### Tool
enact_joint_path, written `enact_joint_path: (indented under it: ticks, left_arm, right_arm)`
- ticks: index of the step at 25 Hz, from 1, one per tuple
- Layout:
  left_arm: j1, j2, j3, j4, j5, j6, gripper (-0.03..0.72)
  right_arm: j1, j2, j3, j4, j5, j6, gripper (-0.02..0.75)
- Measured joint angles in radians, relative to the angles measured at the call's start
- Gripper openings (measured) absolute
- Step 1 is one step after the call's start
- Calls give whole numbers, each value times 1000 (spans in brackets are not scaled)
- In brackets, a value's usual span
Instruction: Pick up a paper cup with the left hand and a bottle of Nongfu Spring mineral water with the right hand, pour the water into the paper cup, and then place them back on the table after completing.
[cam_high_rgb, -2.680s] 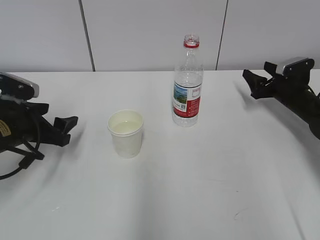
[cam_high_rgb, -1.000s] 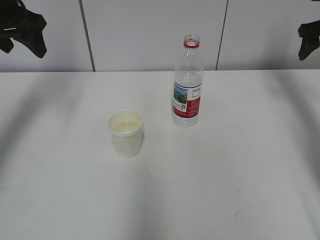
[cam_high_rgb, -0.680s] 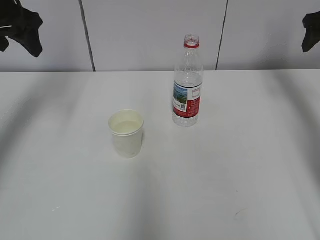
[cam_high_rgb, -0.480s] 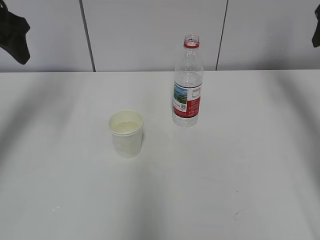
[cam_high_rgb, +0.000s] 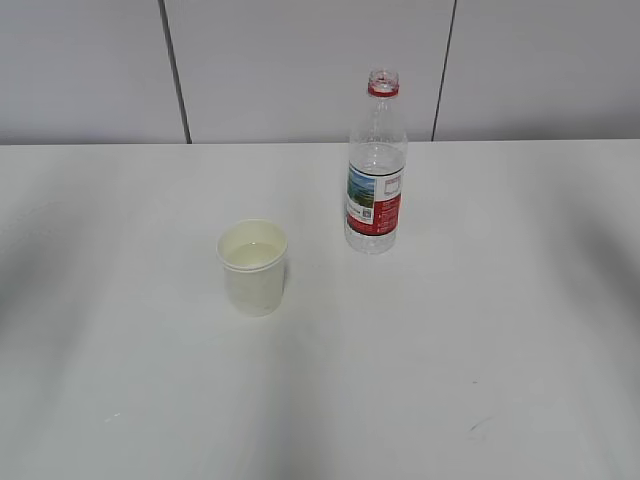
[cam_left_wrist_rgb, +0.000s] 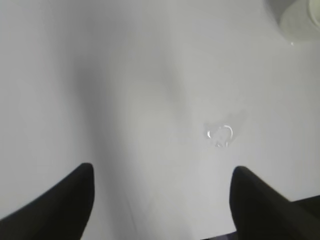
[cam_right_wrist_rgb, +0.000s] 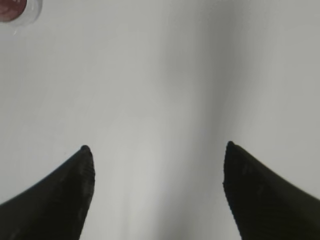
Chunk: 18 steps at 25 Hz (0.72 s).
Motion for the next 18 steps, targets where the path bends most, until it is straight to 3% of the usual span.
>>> enact_joint_path:
  ticks: [7, 18]
  left_arm:
    - [0, -269, 209, -53, 7, 0, 511]
    - [0, -586, 444, -80, -10, 0, 511]
  right_arm:
    - [0, -337, 284, 0, 2, -87, 592]
    - [0, -690, 503, -7, 9, -110, 592]
